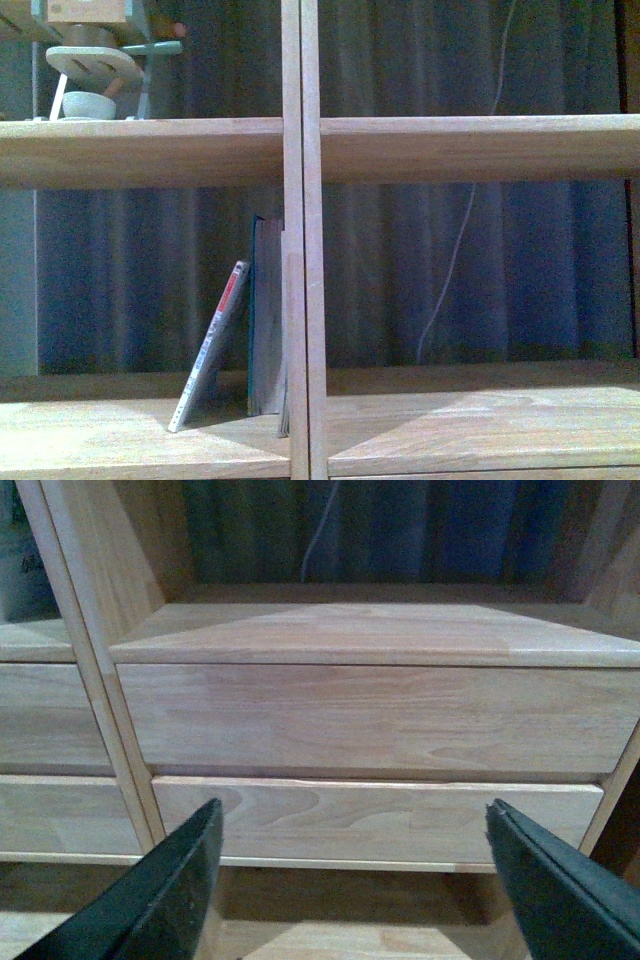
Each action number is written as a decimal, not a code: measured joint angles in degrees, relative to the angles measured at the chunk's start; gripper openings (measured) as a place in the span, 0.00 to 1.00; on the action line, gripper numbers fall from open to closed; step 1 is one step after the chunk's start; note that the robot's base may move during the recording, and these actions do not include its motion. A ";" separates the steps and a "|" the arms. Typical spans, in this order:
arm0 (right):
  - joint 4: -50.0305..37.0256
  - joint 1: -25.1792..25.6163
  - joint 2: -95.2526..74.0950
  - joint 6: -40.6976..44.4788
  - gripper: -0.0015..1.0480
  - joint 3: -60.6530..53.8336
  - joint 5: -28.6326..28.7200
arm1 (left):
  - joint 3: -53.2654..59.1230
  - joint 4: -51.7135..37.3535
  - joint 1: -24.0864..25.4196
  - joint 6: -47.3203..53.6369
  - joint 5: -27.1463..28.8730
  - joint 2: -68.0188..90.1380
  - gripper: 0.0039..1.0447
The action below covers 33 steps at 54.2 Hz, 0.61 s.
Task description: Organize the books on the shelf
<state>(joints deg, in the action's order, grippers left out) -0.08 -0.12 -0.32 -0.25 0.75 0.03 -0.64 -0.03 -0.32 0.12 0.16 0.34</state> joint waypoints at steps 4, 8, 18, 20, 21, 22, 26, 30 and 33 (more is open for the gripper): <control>0.00 0.00 0.00 0.00 0.89 0.00 0.00 | 0.00 0.00 0.00 0.00 0.00 0.00 0.92; 0.00 0.00 0.00 0.00 0.94 0.00 0.00 | 0.00 0.00 0.00 0.00 0.00 0.00 0.93; 0.00 0.00 0.00 0.00 0.93 0.00 0.00 | 0.00 0.00 0.00 0.00 0.00 0.00 0.93; 0.00 0.00 0.00 0.00 0.93 0.00 0.00 | 0.00 0.00 0.00 0.00 0.00 0.00 0.93; 0.00 0.00 0.00 0.00 0.93 0.00 0.00 | 0.00 0.00 0.00 0.00 0.00 0.00 0.93; 0.00 0.00 0.00 0.00 0.93 0.00 0.00 | 0.00 0.00 0.00 0.00 0.00 0.00 0.93; 0.00 0.00 0.00 0.00 0.93 0.00 0.00 | 0.00 0.00 0.00 0.00 0.00 0.00 0.93; 0.00 0.00 0.00 0.00 0.93 0.00 0.00 | 0.00 0.00 0.00 0.00 0.00 0.00 0.93; 0.00 0.00 0.00 0.00 0.93 0.00 0.00 | 0.00 0.00 0.00 0.00 0.00 0.00 0.93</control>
<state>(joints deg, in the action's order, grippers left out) -0.08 -0.12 -0.32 -0.25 0.75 0.03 -0.64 -0.03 -0.32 0.12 0.16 0.34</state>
